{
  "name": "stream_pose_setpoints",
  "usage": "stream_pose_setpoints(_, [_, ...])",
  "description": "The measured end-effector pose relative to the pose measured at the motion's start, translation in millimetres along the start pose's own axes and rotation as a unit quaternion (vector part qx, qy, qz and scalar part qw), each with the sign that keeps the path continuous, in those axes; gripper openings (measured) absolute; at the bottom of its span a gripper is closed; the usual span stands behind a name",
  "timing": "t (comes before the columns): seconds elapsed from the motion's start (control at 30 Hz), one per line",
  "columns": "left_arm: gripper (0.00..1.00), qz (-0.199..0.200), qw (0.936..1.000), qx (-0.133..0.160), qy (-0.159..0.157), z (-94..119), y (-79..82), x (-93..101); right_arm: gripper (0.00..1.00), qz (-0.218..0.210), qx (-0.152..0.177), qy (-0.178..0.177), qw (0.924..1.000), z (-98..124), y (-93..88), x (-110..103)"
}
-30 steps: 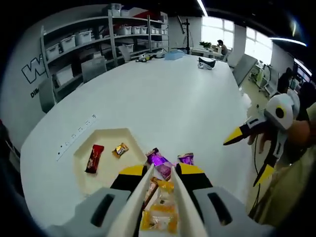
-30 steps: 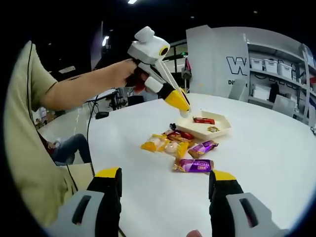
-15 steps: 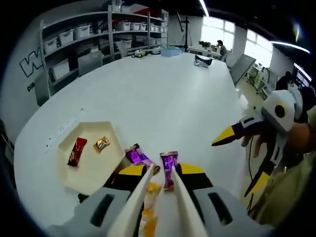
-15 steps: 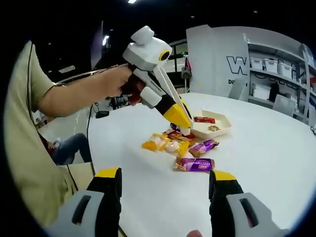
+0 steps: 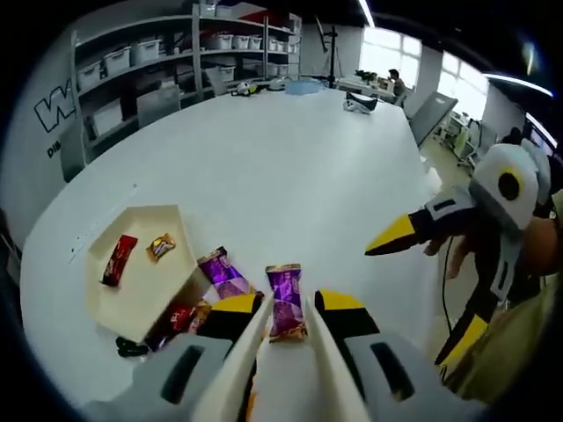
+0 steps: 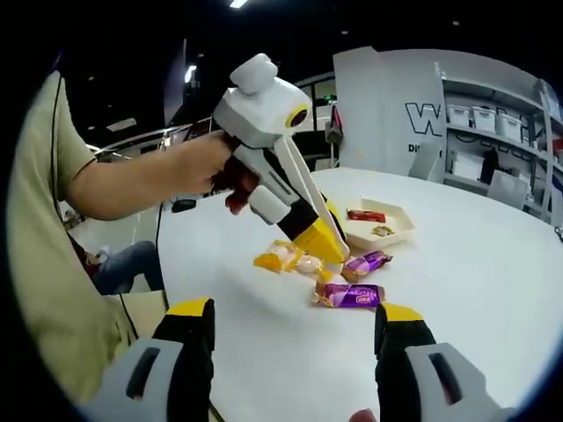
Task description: Place the target food into the container with the food tongs after gripping and lifting it, then release it inside without dropping or visibly crushing the food.
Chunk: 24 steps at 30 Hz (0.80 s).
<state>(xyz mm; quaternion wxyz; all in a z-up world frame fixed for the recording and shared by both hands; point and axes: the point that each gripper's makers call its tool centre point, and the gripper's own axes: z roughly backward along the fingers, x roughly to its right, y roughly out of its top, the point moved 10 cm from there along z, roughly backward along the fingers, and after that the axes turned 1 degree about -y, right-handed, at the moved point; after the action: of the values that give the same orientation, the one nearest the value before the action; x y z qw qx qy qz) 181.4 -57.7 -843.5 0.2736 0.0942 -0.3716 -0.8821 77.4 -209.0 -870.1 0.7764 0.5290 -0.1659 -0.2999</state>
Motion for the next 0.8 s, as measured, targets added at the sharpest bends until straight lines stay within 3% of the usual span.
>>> stream_pose_setpoints(0.8, [0.23, 0.02, 0.9996, -0.005, 0.019, -24, -12.1, 4.1, 0.78, -0.003, 0.008, -0.004, 1.0, -1, -3.1, 2])
